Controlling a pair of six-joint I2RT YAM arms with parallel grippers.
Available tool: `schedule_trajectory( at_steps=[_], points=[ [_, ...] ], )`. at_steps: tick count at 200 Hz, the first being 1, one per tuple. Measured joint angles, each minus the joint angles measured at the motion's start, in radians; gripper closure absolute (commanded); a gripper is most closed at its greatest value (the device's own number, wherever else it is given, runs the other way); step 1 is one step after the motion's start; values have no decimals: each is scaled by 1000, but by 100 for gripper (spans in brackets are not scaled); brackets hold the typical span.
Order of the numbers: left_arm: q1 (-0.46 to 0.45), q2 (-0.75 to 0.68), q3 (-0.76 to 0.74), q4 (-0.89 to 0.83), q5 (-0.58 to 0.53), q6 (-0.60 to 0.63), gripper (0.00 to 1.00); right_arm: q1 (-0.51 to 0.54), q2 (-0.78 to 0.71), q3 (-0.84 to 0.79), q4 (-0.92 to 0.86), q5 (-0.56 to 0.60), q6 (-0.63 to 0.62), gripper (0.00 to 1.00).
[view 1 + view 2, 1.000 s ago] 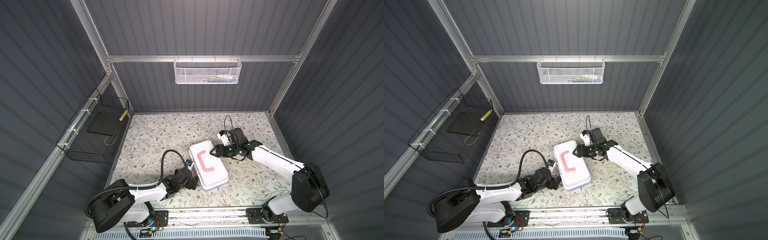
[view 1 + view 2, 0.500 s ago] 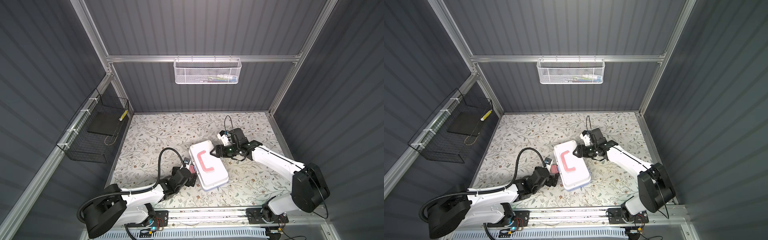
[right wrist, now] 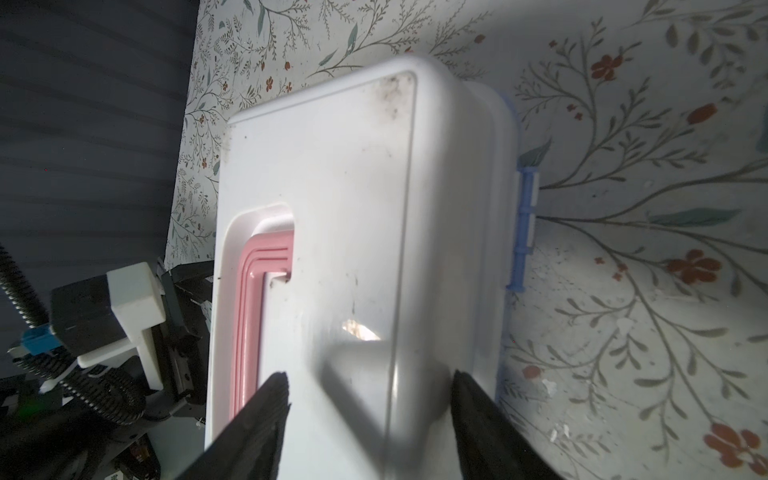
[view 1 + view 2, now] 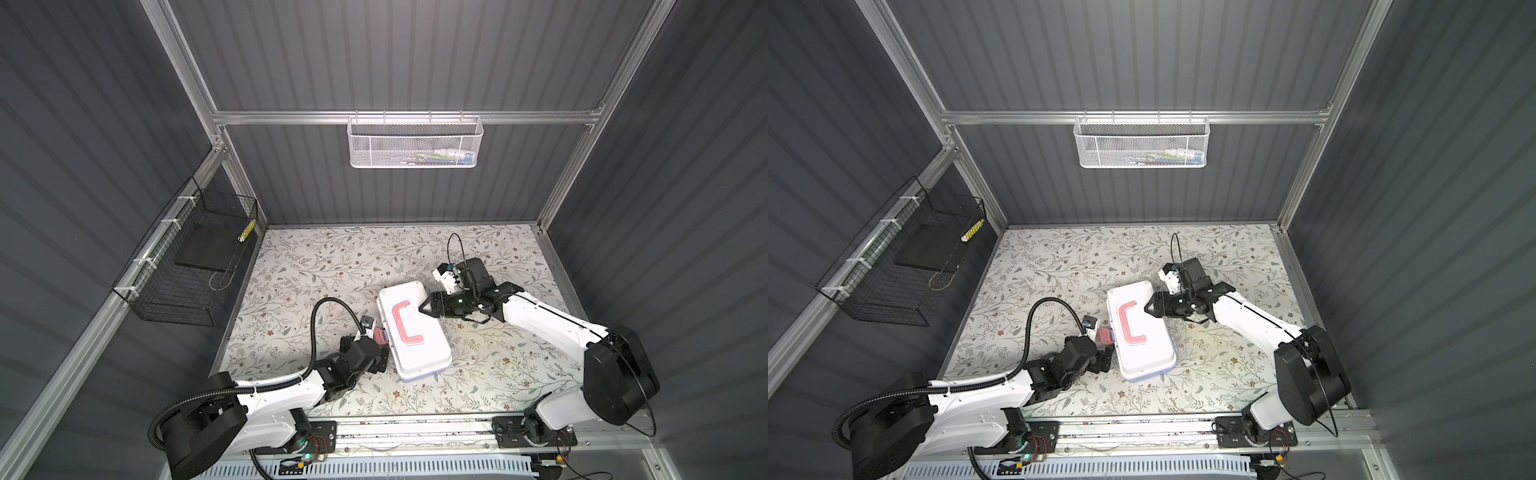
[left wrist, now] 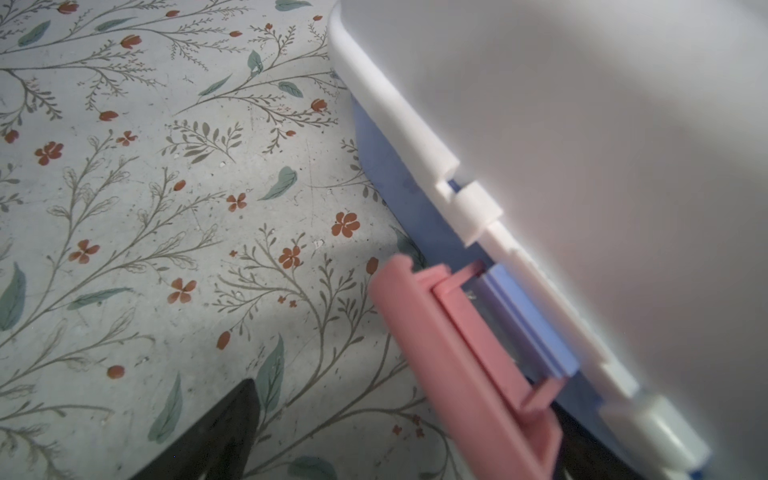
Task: Pack the tool kit
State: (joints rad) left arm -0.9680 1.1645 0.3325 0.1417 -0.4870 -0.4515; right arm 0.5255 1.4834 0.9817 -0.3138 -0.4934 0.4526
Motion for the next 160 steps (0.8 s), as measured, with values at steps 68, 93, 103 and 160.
schedule_trajectory(
  at_steps=[68, 93, 103, 160],
  points=[
    [1, -22, 18, -57, -11, -13, 44, 0, -2, -21, 17, -8, 17, 36],
    [1, -27, 39, -81, -6, -21, 46, 0, -2, -24, 24, -13, 19, 36],
    [1, -42, 40, -91, -3, -24, 47, 0, -2, -24, 25, -14, 19, 36],
    [1, -137, 40, -143, 11, -39, 63, -1, 2, -24, 35, -16, 21, 36]
  ],
)
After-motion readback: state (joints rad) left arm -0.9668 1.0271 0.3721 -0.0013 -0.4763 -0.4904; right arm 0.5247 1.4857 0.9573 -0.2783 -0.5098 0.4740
